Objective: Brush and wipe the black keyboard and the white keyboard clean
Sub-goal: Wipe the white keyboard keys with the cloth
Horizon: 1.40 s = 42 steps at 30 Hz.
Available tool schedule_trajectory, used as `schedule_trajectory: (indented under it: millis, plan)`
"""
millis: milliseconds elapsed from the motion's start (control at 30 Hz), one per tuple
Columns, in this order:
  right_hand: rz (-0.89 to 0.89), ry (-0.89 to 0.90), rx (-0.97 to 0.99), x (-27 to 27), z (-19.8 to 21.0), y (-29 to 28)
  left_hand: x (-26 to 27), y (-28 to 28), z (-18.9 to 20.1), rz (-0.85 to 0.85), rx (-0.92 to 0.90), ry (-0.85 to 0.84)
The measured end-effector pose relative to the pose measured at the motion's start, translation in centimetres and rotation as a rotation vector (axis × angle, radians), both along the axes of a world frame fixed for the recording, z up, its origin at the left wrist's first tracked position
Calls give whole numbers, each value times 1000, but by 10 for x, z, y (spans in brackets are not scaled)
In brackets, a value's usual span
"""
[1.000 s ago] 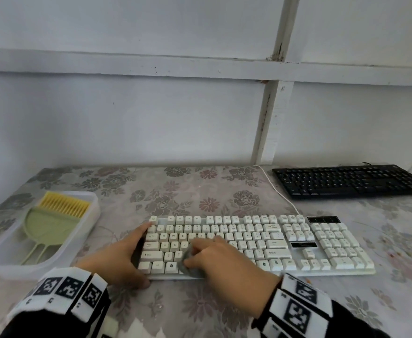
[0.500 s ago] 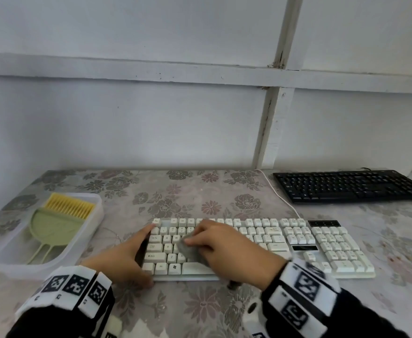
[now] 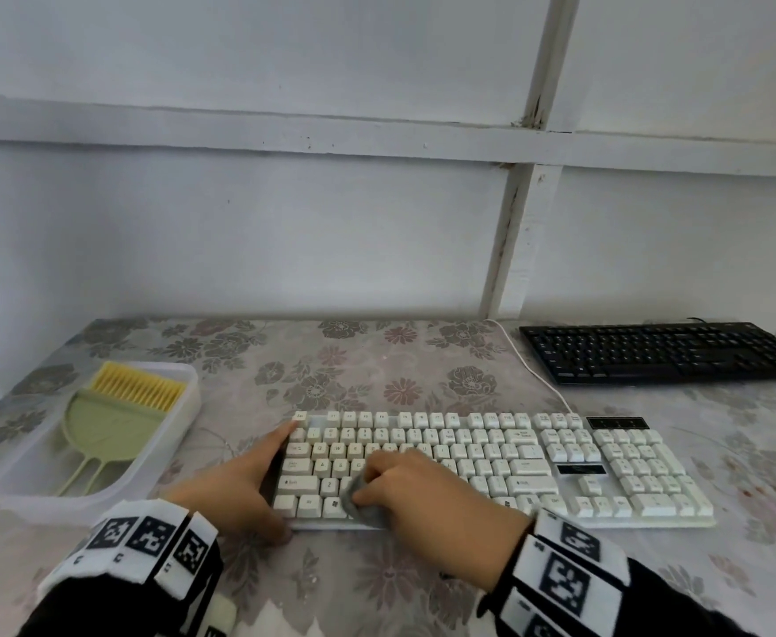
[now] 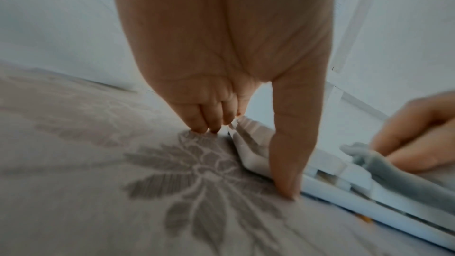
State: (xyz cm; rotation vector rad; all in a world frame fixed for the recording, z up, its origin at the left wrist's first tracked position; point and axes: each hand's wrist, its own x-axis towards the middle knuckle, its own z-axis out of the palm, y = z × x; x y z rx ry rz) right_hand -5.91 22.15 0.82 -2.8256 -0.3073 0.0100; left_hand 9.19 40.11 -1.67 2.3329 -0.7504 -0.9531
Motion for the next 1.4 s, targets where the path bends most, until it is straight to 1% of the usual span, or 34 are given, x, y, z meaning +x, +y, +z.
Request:
schedule_trajectory:
  millis: [133, 267, 333, 400, 467, 533, 600, 633, 733, 767, 967, 1200, 1300, 1400]
  plan:
    - [-107, 38, -9, -26, -4, -28, -4, -2, 5, -4, 29, -6]
    - [-209, 78, -25, -51, 1, -55, -4, -2, 5, -18, 29, -7]
    - [-244, 92, -1, -61, 5, -64, -4, -2, 5, -25, 36, -7]
    - [-272, 105, 0, -67, 6, -70, -5, -3, 6, -31, 34, -9]
    - [-344, 109, -17, -68, 9, -77, -6, -4, 6, -28, 20, -6]
    - [-408, 62, -26, -67, 12, -83, -7, -5, 6, -22, 9, -5]
    - [-403, 14, 46, -66, 16, -80, -7, -5, 5, -16, -3, 4]
    - [-372, 4, 79, -66, 17, -76, -6, -6, 4, -13, -10, 11]
    - [-236, 29, 89, -67, 9, -67, -4, -5, 2, -18, -20, 21]
    - [-220, 35, 82, -70, 5, -69, -4, -5, 1, -21, -23, 19]
    - [-321, 54, -27, -92, -1, -98, -2, -4, -3, -18, -53, 35]
    - [-488, 70, 27, -116, 8, -124, -1, -3, -7, -16, -55, 42]
    - [-488, 38, 56, -112, 19, -118, 0, -3, -7, -13, -41, 27]
    - [-408, 2, 71, -93, 27, -98, 1, -4, -8, -13, -47, 30]
